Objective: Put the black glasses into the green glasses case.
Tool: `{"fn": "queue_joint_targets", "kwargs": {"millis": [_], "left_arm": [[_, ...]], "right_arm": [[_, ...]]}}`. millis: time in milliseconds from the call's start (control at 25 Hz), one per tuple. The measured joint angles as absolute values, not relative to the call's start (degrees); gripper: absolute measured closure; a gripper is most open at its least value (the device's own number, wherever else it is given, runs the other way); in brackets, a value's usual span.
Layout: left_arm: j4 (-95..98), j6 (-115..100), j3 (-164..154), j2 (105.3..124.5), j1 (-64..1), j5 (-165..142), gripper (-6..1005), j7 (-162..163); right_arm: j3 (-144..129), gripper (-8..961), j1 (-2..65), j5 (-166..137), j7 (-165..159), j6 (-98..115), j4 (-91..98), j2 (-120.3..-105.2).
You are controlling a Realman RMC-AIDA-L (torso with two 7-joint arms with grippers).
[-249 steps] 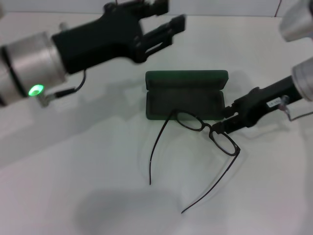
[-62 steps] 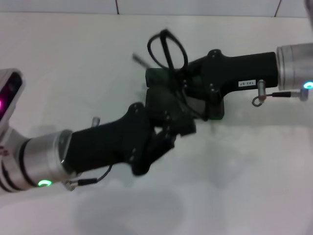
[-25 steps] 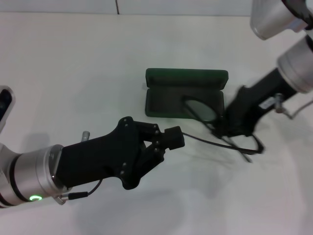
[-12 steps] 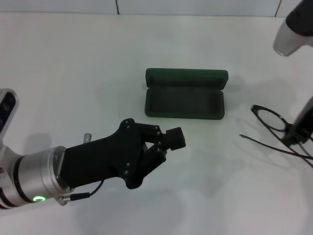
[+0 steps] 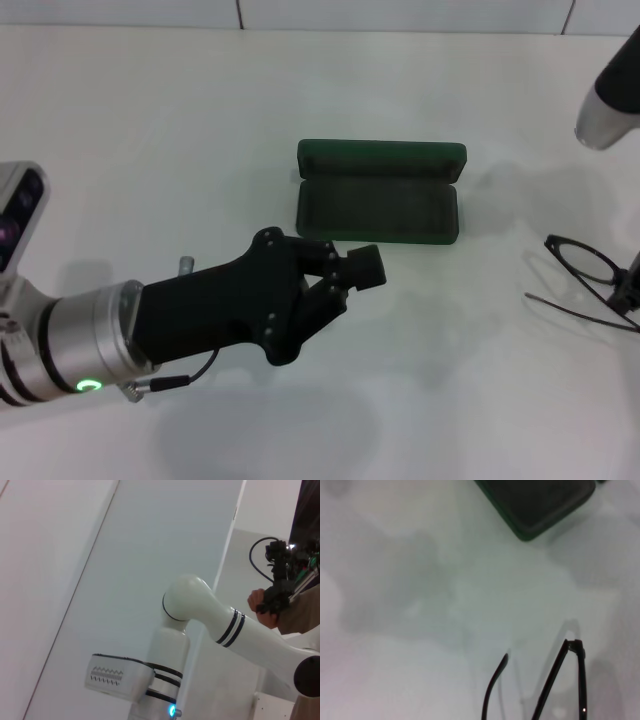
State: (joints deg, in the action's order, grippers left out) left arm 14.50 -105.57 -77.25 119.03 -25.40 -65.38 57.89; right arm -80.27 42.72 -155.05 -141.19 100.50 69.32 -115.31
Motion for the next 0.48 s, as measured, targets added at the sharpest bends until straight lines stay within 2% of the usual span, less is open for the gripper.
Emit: {"fn": "queue_joint_targets", "kwargs": {"millis": [200,400,480], "left_arm": [[14.50,-104.76,-77.25,119.00,-25.59,-65.37,971,57.92],[14.50,-104.40,-77.20,119.00,-25.52,-65.26,971,57.92],[14.50,-104.35,-77.16,119.00,-25.38,-65.24,971,57.85]], "right_arm": [[-80.24,820,43.26,-155.43,-140.18,98.28,67.72,-115.38],[-80.24,642,44.09,-155.68,-140.11,97.56,66.85,-115.33],[-80.24,630,44.51,-155.92,-140.10,97.39,66.32,-115.34]]}}
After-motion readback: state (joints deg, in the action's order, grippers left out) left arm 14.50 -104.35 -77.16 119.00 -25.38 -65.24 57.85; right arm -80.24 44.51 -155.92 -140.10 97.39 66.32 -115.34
